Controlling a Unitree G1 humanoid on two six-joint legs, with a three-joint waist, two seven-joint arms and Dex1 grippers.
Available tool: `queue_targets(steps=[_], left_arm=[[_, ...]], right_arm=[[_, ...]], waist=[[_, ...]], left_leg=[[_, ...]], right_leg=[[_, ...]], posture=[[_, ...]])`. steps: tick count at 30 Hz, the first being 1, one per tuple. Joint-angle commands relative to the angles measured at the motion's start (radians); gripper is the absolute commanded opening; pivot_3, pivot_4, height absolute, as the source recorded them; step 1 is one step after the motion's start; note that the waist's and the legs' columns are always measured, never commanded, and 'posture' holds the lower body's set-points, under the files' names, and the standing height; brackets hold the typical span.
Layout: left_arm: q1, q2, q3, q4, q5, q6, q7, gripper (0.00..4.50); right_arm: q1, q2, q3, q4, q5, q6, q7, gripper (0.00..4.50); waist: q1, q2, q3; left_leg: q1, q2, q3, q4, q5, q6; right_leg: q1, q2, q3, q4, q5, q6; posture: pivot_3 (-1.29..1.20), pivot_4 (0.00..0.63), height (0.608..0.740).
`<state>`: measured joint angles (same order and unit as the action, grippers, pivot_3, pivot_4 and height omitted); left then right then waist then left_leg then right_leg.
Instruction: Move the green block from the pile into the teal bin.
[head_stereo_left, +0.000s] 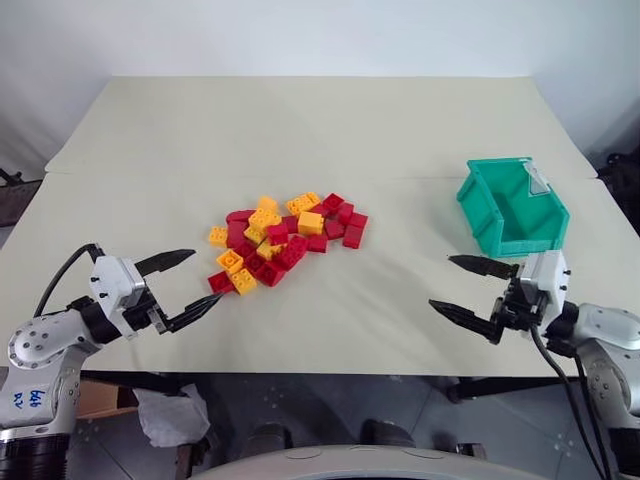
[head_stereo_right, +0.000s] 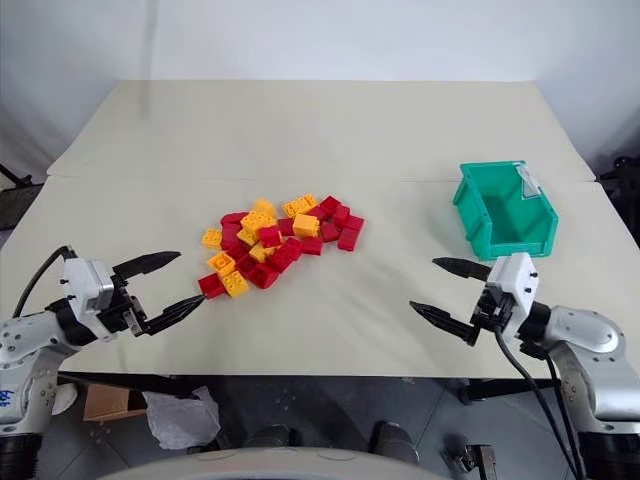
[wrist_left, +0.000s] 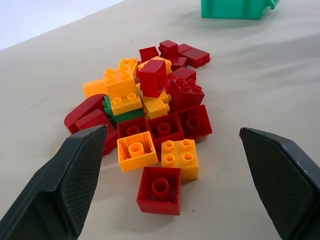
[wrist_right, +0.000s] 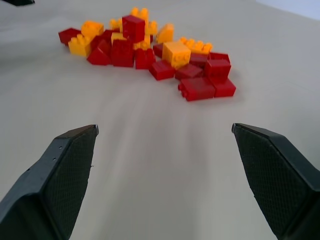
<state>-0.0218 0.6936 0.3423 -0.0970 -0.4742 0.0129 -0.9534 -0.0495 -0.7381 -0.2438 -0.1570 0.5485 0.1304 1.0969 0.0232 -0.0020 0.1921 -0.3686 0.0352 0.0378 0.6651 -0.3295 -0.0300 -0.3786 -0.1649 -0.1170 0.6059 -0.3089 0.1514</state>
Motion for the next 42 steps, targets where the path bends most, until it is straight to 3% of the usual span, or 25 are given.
queue_targets(steps=[1, 14, 21, 26, 31, 36, 40, 42], left_arm=[[0.007, -0.009, 0.015, -0.011, -0.016, 0.012, 0.016, 4.5], [0.199, -0.077, 0.227, 0.154, -0.04, -0.038, 0.077, 4.5], [0.25, -0.099, 0.216, 0.015, -0.103, 0.037, 0.08, 4.5], [0.163, -0.065, 0.145, -0.088, -0.116, 0.104, 0.081, 3.38], [0.032, -0.012, 0.023, -0.145, -0.12, 0.218, 0.072, 1.76], [-0.183, -0.014, -0.188, -0.072, -0.067, 0.31, 0.017, 0.09], [-0.358, -0.043, -0.341, 0.074, 0.023, 0.341, -0.014, 0.02], [-0.489, -0.097, -0.383, 0.251, 0.113, 0.274, 0.033, 0.02]], right_arm=[[0.002, -0.002, -0.018, -0.015, 0.007, -0.027, 0.02, 4.49], [-0.178, 0.154, 0.132, -0.116, 0.038, 0.025, -0.057, 4.49], [-0.183, 0.144, 0.132, -0.115, 0.028, 0.021, -0.054, 4.49], [-0.119, 0.097, 0.086, -0.107, 0.026, 0.014, -0.042, 4.5], [-0.087, 0.074, 0.058, -0.124, 0.034, 0.014, -0.047, 4.5], [-0.069, 0.078, 0.047, -0.142, 0.03, 0.012, -0.063, 4.5], [-0.054, 0.085, 0.043, -0.161, 0.031, 0.013, -0.084, 4.5], [-0.043, 0.089, 0.043, -0.176, 0.031, 0.014, -0.097, 4.5]], waist=[[0.0, 0.0, 0.0], [-0.024, 0.0, 0.0], [-0.009, -0.002, -0.001], [0.003, -0.002, -0.001], [-0.005, -0.002, -0.001], [-0.005, -0.002, -0.001], [0.002, -0.002, -0.001], [0.006, -0.002, -0.001]], left_leg=[[0.0, 0.0, 0.0, 0.0, 0.0, 0.0], [0.001, 0.0, 0.0, 0.001, 0.0, 0.0], [0.0, 0.0, -0.001, 0.001, -0.001, 0.001], [0.0, 0.0, 0.0, 0.002, -0.002, 0.001], [0.001, 0.0, 0.0, 0.002, -0.002, 0.001], [0.001, 0.0, 0.001, 0.002, -0.001, 0.001], [0.0, 0.0, 0.001, 0.003, -0.001, 0.001], [0.0, -0.001, 0.001, 0.003, -0.001, 0.001]], right_leg=[[0.0, 0.0, 0.0, 0.0, 0.0, 0.0], [0.0, 0.0, 0.0, 0.002, 0.0, 0.0], [-0.001, 0.0, 0.0, 0.002, 0.0, 0.0], [0.0, 0.0, 0.001, 0.002, 0.0, 0.0], [0.0, 0.0, 0.001, 0.003, 0.0, 0.0], [0.0, 0.0, 0.001, 0.004, 0.0, 0.0], [-0.001, 0.0, 0.001, 0.004, 0.0, 0.0], [0.0, 0.0, 0.001, 0.003, 0.0, 0.0]], posture=[[0.0, 0.15, 0.74], [0.0, 0.15, 0.74], [0.0, 0.15, 0.74], [0.0, 0.15, 0.74], [0.0, 0.15, 0.74], [0.0, 0.15, 0.74], [0.0, 0.15, 0.74], [0.0, 0.15, 0.74]])
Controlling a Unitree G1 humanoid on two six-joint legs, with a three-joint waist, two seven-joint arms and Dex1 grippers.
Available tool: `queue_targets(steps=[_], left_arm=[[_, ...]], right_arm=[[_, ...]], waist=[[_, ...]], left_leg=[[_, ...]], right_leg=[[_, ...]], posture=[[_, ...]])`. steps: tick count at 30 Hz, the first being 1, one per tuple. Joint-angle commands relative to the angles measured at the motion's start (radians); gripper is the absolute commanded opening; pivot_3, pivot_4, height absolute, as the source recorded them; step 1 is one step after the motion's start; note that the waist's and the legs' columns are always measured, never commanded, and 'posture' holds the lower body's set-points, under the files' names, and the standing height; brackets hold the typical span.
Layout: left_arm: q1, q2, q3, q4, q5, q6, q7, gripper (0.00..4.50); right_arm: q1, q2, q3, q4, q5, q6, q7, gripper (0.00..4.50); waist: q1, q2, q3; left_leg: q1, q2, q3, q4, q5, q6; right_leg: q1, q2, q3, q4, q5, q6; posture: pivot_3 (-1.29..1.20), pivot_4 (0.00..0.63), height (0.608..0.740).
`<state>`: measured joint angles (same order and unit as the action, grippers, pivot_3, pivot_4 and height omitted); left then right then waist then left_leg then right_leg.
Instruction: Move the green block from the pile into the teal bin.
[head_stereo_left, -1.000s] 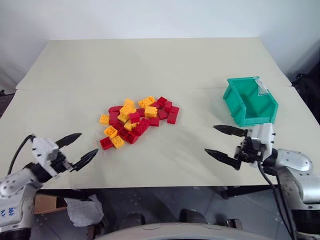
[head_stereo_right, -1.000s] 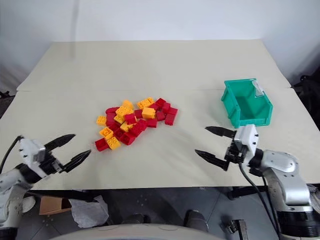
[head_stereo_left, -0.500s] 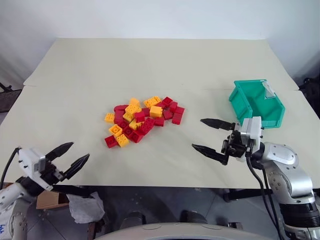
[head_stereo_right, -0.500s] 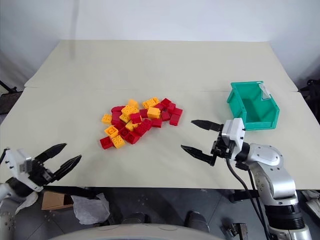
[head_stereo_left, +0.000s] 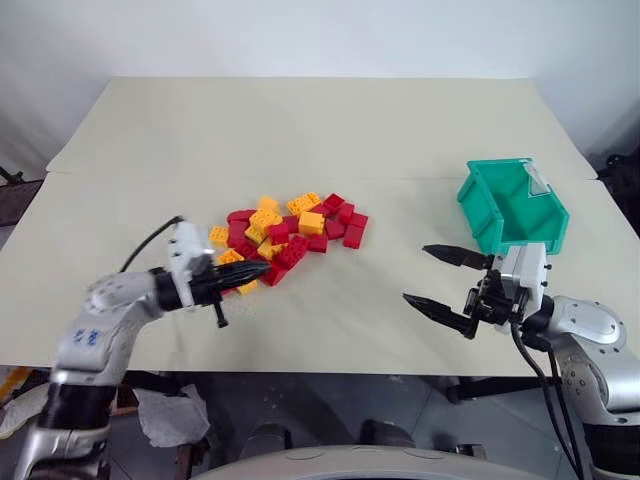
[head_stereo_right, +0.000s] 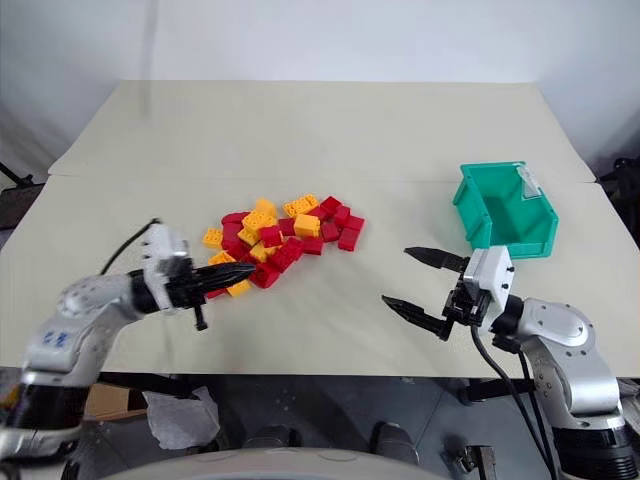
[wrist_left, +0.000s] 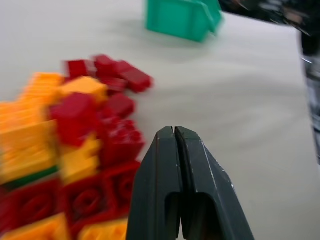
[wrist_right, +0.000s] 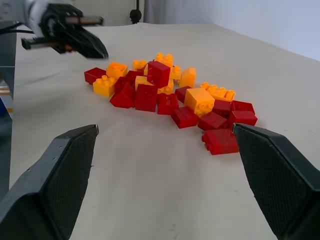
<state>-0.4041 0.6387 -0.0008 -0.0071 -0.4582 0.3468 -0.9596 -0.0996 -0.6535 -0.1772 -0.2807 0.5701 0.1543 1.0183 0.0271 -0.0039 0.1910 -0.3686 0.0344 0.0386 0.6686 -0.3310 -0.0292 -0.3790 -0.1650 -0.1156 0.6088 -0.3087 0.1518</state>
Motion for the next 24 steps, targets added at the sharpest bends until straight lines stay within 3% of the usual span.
queue_targets(steps=[1, 5, 12, 18, 24], left_arm=[[-0.162, -0.067, -0.042, 0.239, 0.128, -0.079, 0.074, 0.02], [-0.309, -0.132, -0.013, 0.489, 0.193, -0.152, 0.167, 0.02], [-0.389, -0.17, 0.096, 0.706, 0.213, -0.283, 0.316, 0.02], [-0.324, -0.13, 0.08, 0.63, 0.212, -0.315, 0.181, 0.02], [-0.204, -0.074, 0.007, 0.402, 0.199, -0.27, -0.033, 0.02]], right_arm=[[0.011, 0.004, -0.023, -0.058, 0.009, -0.01, -0.022, 4.5], [0.018, 0.006, -0.025, -0.07, 0.008, -0.01, -0.044, 4.5], [0.017, 0.019, -0.006, -0.079, 0.0, -0.015, -0.07, 4.5], [0.009, 0.03, 0.004, -0.077, -0.006, -0.018, -0.08, 4.5], [0.008, 0.037, 0.006, -0.077, -0.01, -0.02, -0.083, 4.5]], waist=[[0.001, 0.0, 0.0], [-0.007, -0.001, 0.0], [-0.01, -0.003, 0.001], [-0.005, -0.003, 0.001], [-0.004, -0.003, 0.001]], left_leg=[[0.0, 0.0, 0.0, 0.001, 0.0, 0.0], [-0.001, 0.0, 0.0, 0.001, 0.0, 0.0], [-0.001, 0.0, 0.0, -0.001, 0.0, 0.0], [-0.001, 0.0, 0.0, 0.0, 0.0, 0.0], [-0.001, 0.0, 0.0, 0.0, 0.0, 0.0]], right_leg=[[0.0, 0.0, 0.0, 0.0, 0.0, 0.0], [0.0, 0.0, 0.0, 0.0, 0.0, 0.001], [-0.002, 0.0, -0.001, 0.001, 0.001, 0.001], [-0.002, 0.0, -0.001, 0.001, 0.001, 0.002], [-0.002, 0.0, -0.001, 0.001, 0.001, 0.002]], posture=[[0.0, 0.15, 0.74], [0.0, 0.15, 0.74], [0.0, 0.15, 0.74], [0.0, 0.15, 0.74], [0.0, 0.15, 0.74]])
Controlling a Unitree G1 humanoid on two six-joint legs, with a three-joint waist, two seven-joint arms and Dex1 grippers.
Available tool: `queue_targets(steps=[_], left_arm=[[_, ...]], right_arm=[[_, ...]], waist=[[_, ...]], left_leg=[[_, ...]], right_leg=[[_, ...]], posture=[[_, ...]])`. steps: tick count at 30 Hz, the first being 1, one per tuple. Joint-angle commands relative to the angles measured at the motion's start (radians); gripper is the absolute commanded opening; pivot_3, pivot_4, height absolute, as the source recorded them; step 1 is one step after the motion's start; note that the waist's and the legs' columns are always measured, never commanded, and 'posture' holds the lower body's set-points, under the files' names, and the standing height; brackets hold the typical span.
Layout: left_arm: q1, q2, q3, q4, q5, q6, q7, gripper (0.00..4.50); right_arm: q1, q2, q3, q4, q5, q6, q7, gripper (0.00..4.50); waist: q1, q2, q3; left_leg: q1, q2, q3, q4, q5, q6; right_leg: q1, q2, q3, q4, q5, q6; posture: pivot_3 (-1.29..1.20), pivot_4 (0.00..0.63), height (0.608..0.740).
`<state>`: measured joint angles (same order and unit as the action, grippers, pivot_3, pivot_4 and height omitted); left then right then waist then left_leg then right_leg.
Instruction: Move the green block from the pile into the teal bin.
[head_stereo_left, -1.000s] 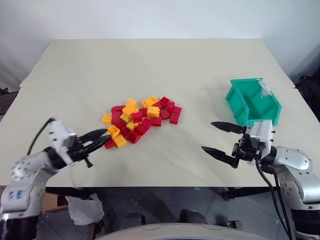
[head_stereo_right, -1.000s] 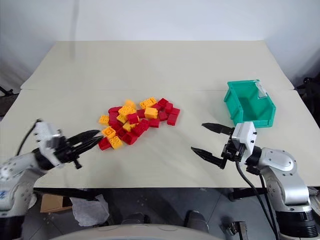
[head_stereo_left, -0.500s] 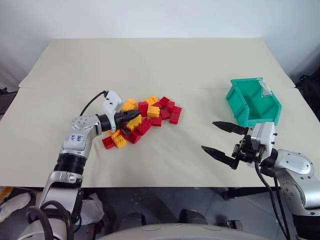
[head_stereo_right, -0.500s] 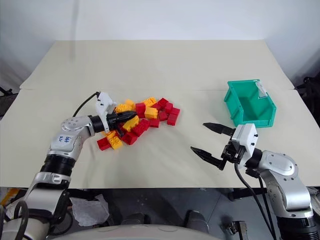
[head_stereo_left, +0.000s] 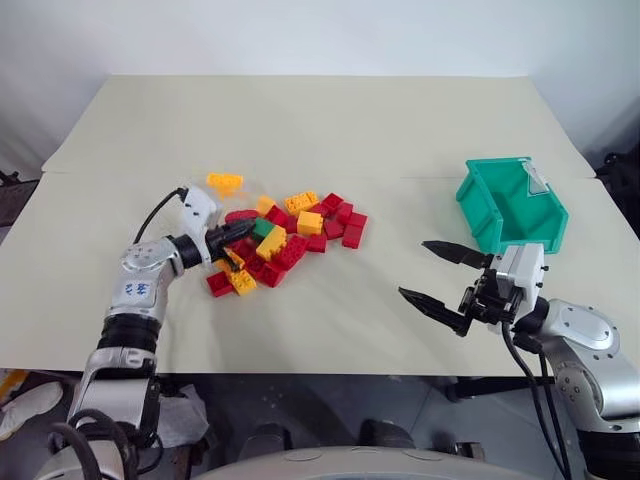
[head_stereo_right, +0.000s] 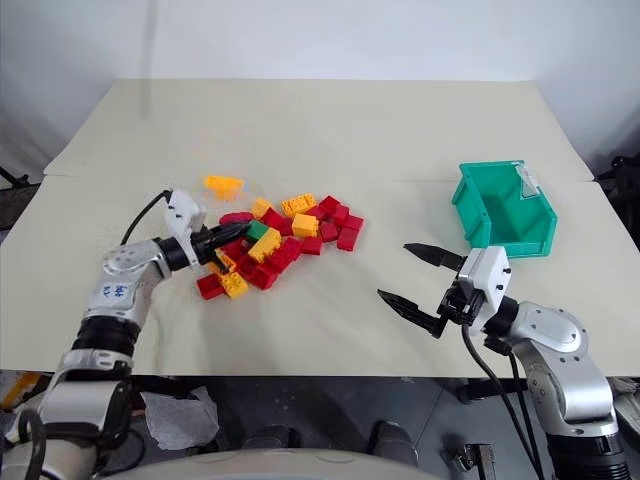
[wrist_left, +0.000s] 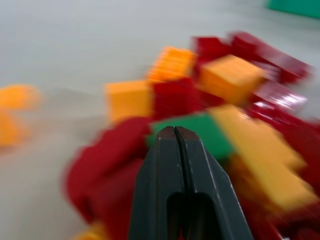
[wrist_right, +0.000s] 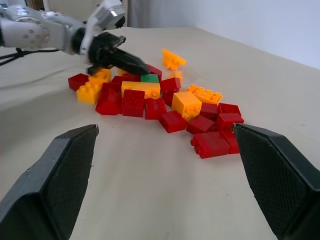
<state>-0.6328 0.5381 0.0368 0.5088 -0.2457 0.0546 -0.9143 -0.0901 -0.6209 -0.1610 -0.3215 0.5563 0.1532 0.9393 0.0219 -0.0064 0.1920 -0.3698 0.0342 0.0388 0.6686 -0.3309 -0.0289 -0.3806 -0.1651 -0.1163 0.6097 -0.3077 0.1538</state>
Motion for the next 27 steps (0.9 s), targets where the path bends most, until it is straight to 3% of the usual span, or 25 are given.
queue_targets(steps=[1, 5, 11, 18, 21, 27], left_arm=[[0.039, 0.034, -0.047, -0.144, -0.009, 0.036, -0.102, 0.02], [0.061, 0.047, -0.097, -0.19, 0.022, 0.083, -0.136, 0.02], [0.034, -0.029, -0.092, -0.185, -0.001, 0.115, -0.103, 0.02], [0.082, 0.016, 0.027, -0.237, -0.092, 0.121, -0.145, 0.02], [0.141, 0.077, 0.122, -0.271, -0.147, 0.093, -0.176, 0.53], [0.312, 0.202, 0.302, -0.31, -0.206, 0.076, -0.188, 2.34]], right_arm=[[-0.002, 0.006, -0.01, -0.035, 0.003, -0.02, -0.005, 4.5], [-0.008, 0.009, -0.01, -0.031, 0.002, -0.019, -0.005, 4.5], [-0.015, 0.016, -0.007, -0.029, -0.001, -0.021, -0.006, 4.5], [-0.035, 0.02, -0.003, -0.017, -0.004, -0.019, -0.002, 4.5], [-0.041, 0.02, 0.002, -0.013, -0.002, -0.017, 0.003, 4.5], [-0.064, 0.02, 0.016, 0.002, -0.001, -0.014, 0.02, 4.5]], waist=[[0.002, 0.0, 0.0], [0.003, 0.0, 0.0], [0.004, 0.0, 0.0], [-0.008, 0.0, 0.0], [-0.019, 0.0, 0.0], [-0.023, 0.0, 0.0]], left_leg=[[0.0, 0.0, 0.0, 0.0, 0.0, 0.0], [0.0, 0.0, 0.0, 0.001, 0.0, 0.0], [0.0, 0.0, 0.0, 0.003, 0.0, 0.0], [0.0, 0.0, 0.0, 0.004, 0.0, 0.0], [0.0, 0.001, 0.0, 0.003, 0.0, 0.0], [0.0, 0.001, -0.001, 0.003, 0.0, 0.0]], right_leg=[[0.0, 0.0, 0.0, 0.0, 0.0, 0.0], [0.0, 0.0, 0.0, 0.0, 0.0, 0.0], [0.001, 0.0, 0.001, 0.001, 0.0, 0.0], [0.001, 0.0, 0.001, 0.002, 0.0, 0.0], [0.001, 0.0, 0.001, 0.002, 0.0, 0.0], [0.001, 0.0, 0.001, 0.002, 0.0, 0.0]], posture=[[0.0, 0.15, 0.74], [0.0, 0.15, 0.74], [0.0, 0.15, 0.74], [0.0, 0.15, 0.74], [0.0, 0.15, 0.74], [0.0, 0.15, 0.74]])
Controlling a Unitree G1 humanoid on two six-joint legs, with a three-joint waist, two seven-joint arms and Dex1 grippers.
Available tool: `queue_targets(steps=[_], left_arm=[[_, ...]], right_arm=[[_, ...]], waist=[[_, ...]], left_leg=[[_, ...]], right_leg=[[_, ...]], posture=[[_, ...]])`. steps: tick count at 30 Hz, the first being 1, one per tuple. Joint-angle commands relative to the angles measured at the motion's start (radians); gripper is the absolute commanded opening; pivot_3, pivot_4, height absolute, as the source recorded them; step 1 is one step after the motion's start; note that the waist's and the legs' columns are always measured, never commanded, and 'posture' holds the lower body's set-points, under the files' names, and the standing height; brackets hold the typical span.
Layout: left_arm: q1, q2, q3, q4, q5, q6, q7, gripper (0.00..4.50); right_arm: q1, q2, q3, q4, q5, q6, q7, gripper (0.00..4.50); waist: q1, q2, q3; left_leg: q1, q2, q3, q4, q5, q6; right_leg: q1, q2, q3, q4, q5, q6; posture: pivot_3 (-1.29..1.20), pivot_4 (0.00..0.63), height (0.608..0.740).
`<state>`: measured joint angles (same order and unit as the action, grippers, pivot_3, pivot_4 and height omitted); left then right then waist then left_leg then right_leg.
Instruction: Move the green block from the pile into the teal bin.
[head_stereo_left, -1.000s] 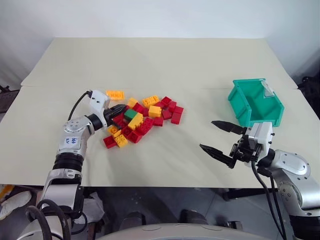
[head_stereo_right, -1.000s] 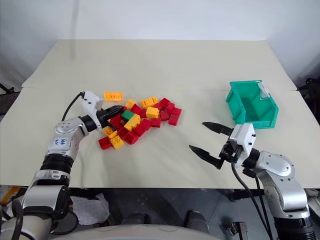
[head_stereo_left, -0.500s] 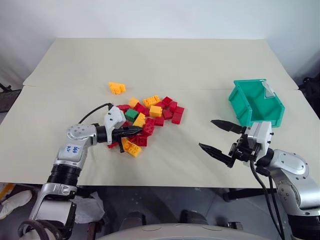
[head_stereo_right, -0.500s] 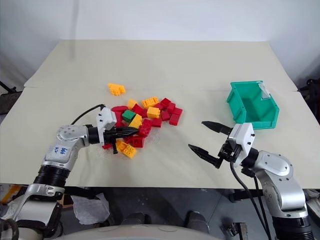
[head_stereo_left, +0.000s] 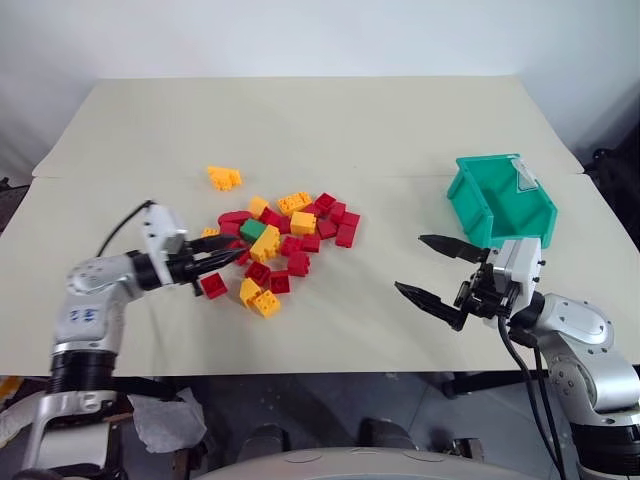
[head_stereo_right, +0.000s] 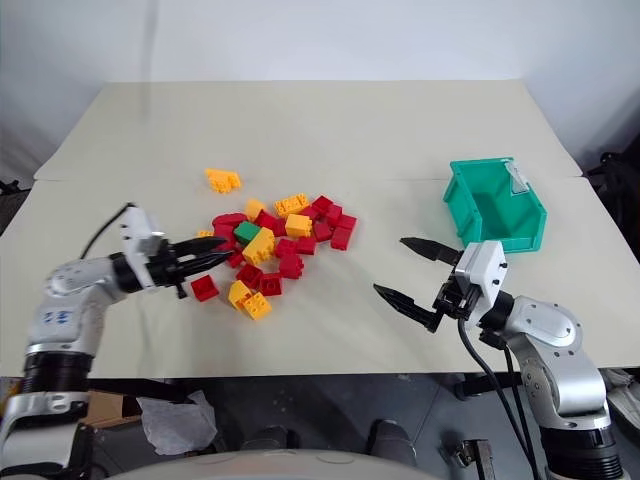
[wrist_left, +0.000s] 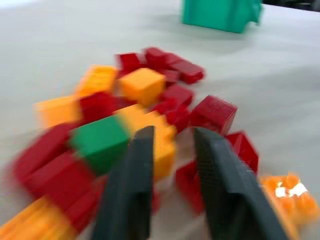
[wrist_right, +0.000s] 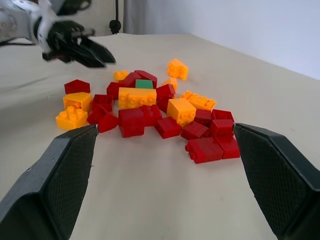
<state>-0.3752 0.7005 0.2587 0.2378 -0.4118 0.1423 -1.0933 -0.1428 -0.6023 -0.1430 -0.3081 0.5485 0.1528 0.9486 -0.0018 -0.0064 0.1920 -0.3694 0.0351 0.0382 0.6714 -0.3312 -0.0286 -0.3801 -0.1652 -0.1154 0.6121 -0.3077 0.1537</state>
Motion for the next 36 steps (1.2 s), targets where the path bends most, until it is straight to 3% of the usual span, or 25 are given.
queue_targets(steps=[1, 7, 12, 17, 24, 29, 36], left_arm=[[0.081, 0.051, 0.101, -0.035, -0.043, -0.015, -0.005, 2.6], [0.241, 0.078, 0.22, -0.029, -0.048, -0.034, 0.036, 4.48], [0.282, 0.061, 0.18, -0.138, -0.053, -0.019, 0.04, 4.48], [0.126, 0.072, 0.034, -0.125, 0.053, 0.007, 0.107, 4.48], [-0.241, 0.043, -0.186, 0.136, 0.225, -0.033, 0.117, 4.48], [-0.481, 0.012, -0.332, 0.414, 0.363, -0.168, 0.054, 4.48], [-0.691, -0.048, -0.433, 0.728, 0.509, -0.342, 0.089, 4.48]], right_arm=[[-0.017, 0.001, 0.001, -0.007, 0.007, -0.013, 0.012, 4.5], [-0.035, -0.003, 0.009, 0.007, 0.01, -0.009, 0.028, 4.5], [-0.041, -0.003, 0.013, 0.011, 0.009, -0.007, 0.034, 4.5], [-0.049, -0.005, 0.013, 0.012, 0.012, 0.001, 0.036, 4.5], [-0.042, -0.009, 0.006, -0.005, 0.017, 0.011, 0.028, 4.5], [-0.015, -0.004, -0.003, -0.033, 0.016, 0.014, 0.009, 4.5], [0.02, 0.007, -0.008, -0.07, 0.014, 0.013, -0.026, 4.5]], waist=[[0.0, 0.0, 0.0], [0.004, 0.0, 0.0], [0.005, 0.0, 0.0], [0.009, 0.0, 0.0], [0.016, 0.0, 0.0], [0.02, -0.001, 0.0], [0.023, -0.002, 0.001]], left_leg=[[0.0, 0.0, 0.0, 0.0, 0.0, 0.0], [0.0, 0.0, 0.0, 0.0, 0.0, 0.001], [0.0, 0.0, 0.0, 0.0, -0.001, 0.0], [0.0, 0.0, 0.0, 0.0, -0.001, 0.0], [-0.001, 0.0, 0.001, 0.001, -0.001, 0.001], [-0.002, 0.0, 0.003, 0.0, -0.001, 0.001], [-0.002, 0.0, 0.005, -0.001, -0.001, 0.001]], right_leg=[[0.0, 0.0, 0.0, 0.0, 0.0, 0.0], [0.0, 0.0, 0.0, -0.001, 0.0, 0.0], [0.0, 0.0, 0.0, 0.0, 0.0, 0.0], [0.0, 0.0, 0.0, 0.001, 0.0, 0.0], [-0.001, 0.0, 0.0, 0.0, 0.0, 0.0], [-0.004, 0.0, 0.0, 0.001, 0.0, 0.0], [-0.004, 0.0, 0.0, 0.0, 0.0, 0.0]], posture=[[0.0, 0.15, 0.74], [0.0, 0.15, 0.74], [0.0, 0.15, 0.74], [0.0, 0.15, 0.74], [0.0, 0.15, 0.74], [0.0, 0.15, 0.74], [0.0, 0.15, 0.74]])
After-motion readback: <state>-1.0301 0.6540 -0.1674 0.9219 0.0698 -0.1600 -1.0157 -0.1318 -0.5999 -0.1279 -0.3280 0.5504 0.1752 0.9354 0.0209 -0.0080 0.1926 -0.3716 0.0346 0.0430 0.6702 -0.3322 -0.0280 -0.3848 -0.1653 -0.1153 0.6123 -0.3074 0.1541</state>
